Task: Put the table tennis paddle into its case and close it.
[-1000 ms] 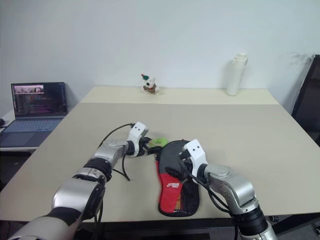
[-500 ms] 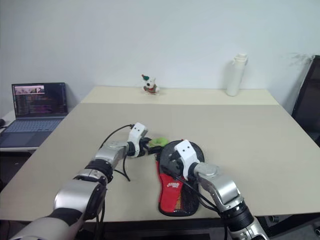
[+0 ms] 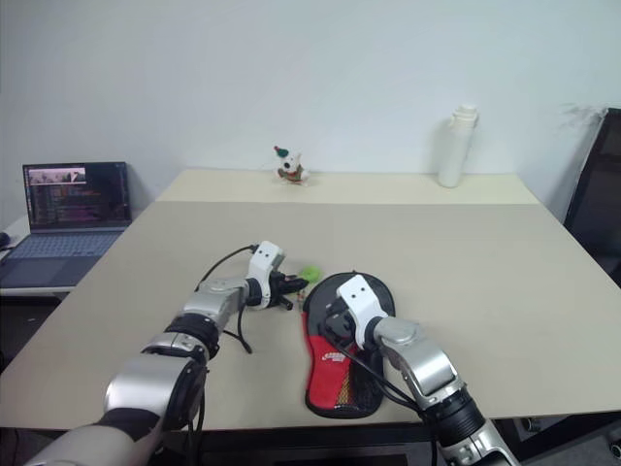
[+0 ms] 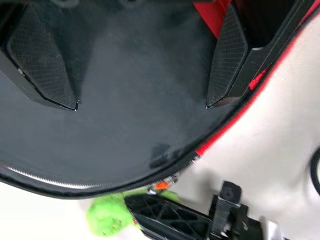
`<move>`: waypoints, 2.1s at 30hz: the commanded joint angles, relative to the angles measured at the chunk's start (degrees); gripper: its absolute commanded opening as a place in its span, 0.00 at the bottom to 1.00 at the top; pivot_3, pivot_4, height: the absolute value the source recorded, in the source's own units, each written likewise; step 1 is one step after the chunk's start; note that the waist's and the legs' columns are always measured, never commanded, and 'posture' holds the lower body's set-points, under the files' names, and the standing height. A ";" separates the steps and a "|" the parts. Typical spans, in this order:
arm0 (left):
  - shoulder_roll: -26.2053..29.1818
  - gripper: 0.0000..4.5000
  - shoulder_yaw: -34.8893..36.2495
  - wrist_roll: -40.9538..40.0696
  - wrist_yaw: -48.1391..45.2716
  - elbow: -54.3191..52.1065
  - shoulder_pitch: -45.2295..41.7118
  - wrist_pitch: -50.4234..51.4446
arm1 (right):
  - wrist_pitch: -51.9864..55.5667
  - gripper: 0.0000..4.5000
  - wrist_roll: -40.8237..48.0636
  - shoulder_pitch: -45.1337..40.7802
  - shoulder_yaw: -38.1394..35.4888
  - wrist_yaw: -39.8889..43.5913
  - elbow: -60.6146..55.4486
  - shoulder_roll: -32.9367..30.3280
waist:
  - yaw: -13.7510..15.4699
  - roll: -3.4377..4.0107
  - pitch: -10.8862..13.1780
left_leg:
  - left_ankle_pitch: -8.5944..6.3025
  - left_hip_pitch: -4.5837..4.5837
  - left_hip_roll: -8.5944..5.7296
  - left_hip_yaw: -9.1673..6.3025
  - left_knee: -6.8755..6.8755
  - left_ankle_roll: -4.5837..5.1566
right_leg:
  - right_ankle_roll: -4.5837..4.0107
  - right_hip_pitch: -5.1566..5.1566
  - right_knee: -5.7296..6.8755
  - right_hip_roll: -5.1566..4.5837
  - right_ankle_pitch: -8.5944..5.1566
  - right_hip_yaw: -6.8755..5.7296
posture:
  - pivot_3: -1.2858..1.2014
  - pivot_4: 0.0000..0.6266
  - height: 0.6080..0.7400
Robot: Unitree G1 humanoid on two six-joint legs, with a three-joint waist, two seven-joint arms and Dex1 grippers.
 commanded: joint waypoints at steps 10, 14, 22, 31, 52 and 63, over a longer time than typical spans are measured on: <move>-0.45 0.03 -4.33 5.08 1.46 -0.88 -4.33 -4.32 | -3.11 1.00 -4.53 4.16 2.44 0.91 5.92 -1.24 | 0.08 -0.06 -0.13 | 0.00 0.00 -0.01 0.00 0.03 0.00 | -0.03 0.05 -0.02 -0.01 0.02 -0.01 | 0.52 0.24 1.00; -1.42 0.03 -5.52 8.46 8.45 4.71 -9.41 -7.23 | -3.04 1.00 -4.84 5.99 3.08 1.11 5.44 -1.01 | 0.10 -0.14 -0.18 | 0.00 0.01 -0.02 0.00 0.10 0.00 | 0.07 0.08 -0.01 -0.01 -0.03 -0.02 | 0.52 0.24 1.00; -5.39 0.03 -8.89 15.66 20.51 9.01 -14.04 -11.32 | -0.67 1.00 -5.36 10.17 4.84 1.37 1.62 -1.09 | -0.18 -0.16 -0.32 | -0.01 0.04 -0.01 0.00 0.10 0.00 | 0.09 0.09 -0.03 0.00 -0.04 0.00 | 0.52 0.24 1.00; -11.41 0.03 -14.92 24.43 25.20 10.14 -16.14 -17.50 | 2.95 1.00 -6.21 17.40 7.27 0.11 -5.50 -1.74 | -0.23 -0.20 -0.46 | -0.01 0.09 -0.01 0.09 0.06 0.00 | 0.10 0.10 -0.04 0.01 -0.05 0.04 | 0.52 0.24 1.00; -24.82 0.03 -27.71 38.01 28.55 10.55 -19.77 -34.42 | 7.10 1.00 -7.38 23.13 8.28 -1.64 -10.94 0.10 | 0.94 -0.23 -0.50 | -0.04 0.61 -0.02 0.17 -0.29 -0.04 | 0.12 0.63 -0.48 0.00 -0.07 0.02 | 0.52 0.24 1.00; -22.96 0.48 -21.66 32.12 22.25 10.59 -18.96 -31.11 | 5.43 1.00 -7.58 21.21 7.85 -1.13 -8.17 0.67 | 0.70 -0.24 -0.54 | -0.04 0.64 0.00 0.17 -0.30 -0.04 | 0.12 0.63 -0.48 0.01 -0.08 0.01 | 0.52 0.24 1.00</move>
